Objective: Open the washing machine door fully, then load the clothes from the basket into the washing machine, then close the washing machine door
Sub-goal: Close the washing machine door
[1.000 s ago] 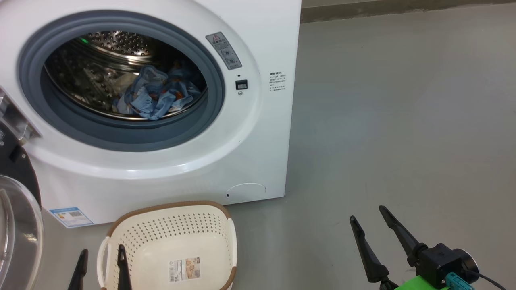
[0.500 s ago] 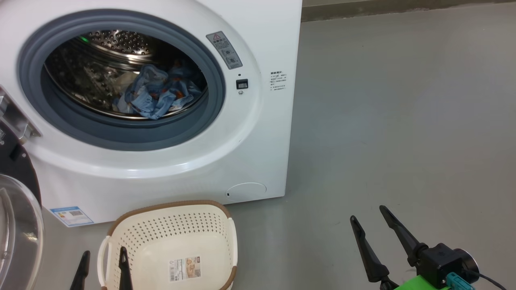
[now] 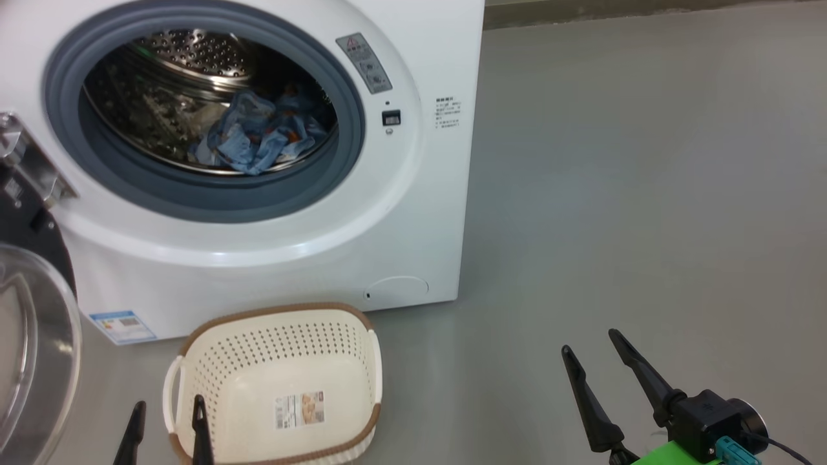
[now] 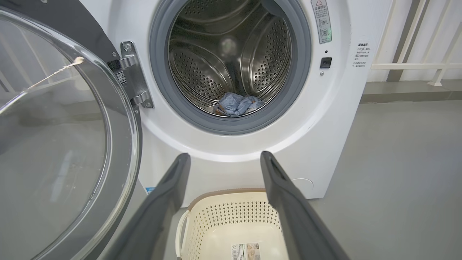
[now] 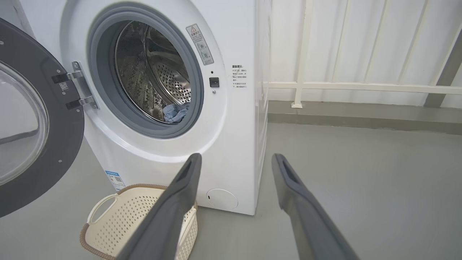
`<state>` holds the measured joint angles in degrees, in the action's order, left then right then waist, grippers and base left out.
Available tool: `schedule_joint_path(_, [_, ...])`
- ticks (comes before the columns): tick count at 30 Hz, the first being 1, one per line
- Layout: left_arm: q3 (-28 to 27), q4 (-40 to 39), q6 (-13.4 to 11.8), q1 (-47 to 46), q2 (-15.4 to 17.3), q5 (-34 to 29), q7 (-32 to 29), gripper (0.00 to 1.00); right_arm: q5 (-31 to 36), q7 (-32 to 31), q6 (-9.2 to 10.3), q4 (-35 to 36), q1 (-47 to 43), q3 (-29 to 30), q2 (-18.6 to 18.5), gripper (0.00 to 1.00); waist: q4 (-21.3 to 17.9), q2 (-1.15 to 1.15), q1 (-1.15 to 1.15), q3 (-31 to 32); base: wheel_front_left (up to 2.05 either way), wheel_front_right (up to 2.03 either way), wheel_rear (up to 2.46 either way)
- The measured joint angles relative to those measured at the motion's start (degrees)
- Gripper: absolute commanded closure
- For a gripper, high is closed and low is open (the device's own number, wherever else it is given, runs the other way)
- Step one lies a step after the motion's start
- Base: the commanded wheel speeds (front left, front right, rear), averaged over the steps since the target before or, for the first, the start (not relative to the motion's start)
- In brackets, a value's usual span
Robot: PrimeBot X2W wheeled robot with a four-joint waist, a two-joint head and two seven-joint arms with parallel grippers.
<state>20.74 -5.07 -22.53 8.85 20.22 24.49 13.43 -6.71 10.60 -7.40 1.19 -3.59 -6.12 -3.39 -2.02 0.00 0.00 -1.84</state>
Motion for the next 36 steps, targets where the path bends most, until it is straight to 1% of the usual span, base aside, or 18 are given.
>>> schedule_joint_path(5, [0.2, 0.0, 0.0, 0.0, 0.3, 0.0, 0.0, 0.0, 0.0, 0.0, 0.0, 0.0, 0.0, 0.1, 0.0, 0.0, 0.1, 0.0, 0.0, -0.2, -1.42, 1.42, 0.0])
schedule_joint_path(11, [0.4, 0.3, 0.1, 0.0, 0.7, 0.0, -0.1, 0.0, 0.0, 0.0, 0.0, 0.0, 0.0, 0.1, 0.0, 0.0, 0.2, 0.0, 0.0, -0.3, -0.69, 0.69, 0.0])
schedule_joint_path(36, [0.5, 1.1, 0.1, -1.0, 0.8, 0.3, -0.2, 0.0, 0.0, -0.2, 0.0, 0.0, 0.0, 0.5, -0.2, 0.0, 0.3, 0.0, 0.0, -0.4, -0.02, 0.02, 0.0])
